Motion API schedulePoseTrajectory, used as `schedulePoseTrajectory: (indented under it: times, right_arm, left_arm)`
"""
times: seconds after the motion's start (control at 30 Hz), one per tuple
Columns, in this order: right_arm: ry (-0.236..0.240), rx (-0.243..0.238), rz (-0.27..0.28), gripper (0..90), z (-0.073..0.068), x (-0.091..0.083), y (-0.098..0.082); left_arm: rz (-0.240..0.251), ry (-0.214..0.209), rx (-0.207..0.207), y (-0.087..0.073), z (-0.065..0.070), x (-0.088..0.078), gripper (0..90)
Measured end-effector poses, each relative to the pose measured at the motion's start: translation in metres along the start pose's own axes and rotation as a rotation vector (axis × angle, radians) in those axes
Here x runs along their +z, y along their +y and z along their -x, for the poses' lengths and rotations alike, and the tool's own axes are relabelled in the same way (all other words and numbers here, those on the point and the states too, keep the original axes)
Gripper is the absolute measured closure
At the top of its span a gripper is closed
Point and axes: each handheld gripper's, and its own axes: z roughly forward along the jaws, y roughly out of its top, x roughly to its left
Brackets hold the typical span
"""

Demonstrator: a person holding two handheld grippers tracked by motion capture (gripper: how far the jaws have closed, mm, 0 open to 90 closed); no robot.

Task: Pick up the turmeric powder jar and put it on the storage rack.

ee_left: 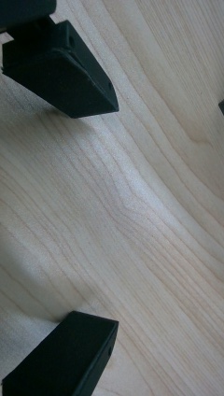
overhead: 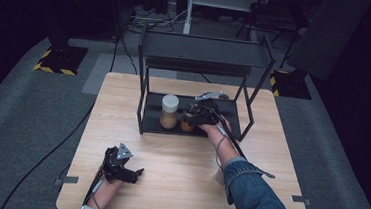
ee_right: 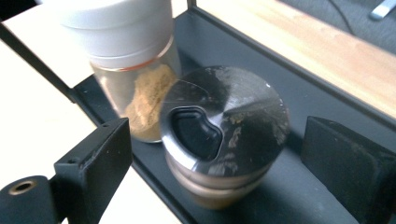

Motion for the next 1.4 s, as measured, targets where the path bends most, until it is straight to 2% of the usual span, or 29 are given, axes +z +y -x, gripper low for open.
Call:
schedulePoseTrajectory:
  times: [0.27,0.43,0.77,1.4]
  right_arm:
    - [-0.004,0.007,0.065,7.3,-0.011,-0.034,-0.012]
    - [-0.004,0.0,0.073,7.1,-0.014,-0.056,-0.021]
    - [-0.041,-0.007,0.085,7.1,-0.017,-0.092,-0.051]
    - [-0.027,0.017,0.103,7.0,-0.02,-0.136,-0.092]
  left_arm:
    - [0.0,0.0,0.001,0.0,0.0,0.0,0.1]
    - [0.0,0.001,0.001,0.0,0.0,0.0,0.0]
    - [-0.001,0.002,0.002,0.0,0.0,0.0,0.0]
    - [-0.001,0.004,-0.001,0.0,0.001,0.0,0.0]
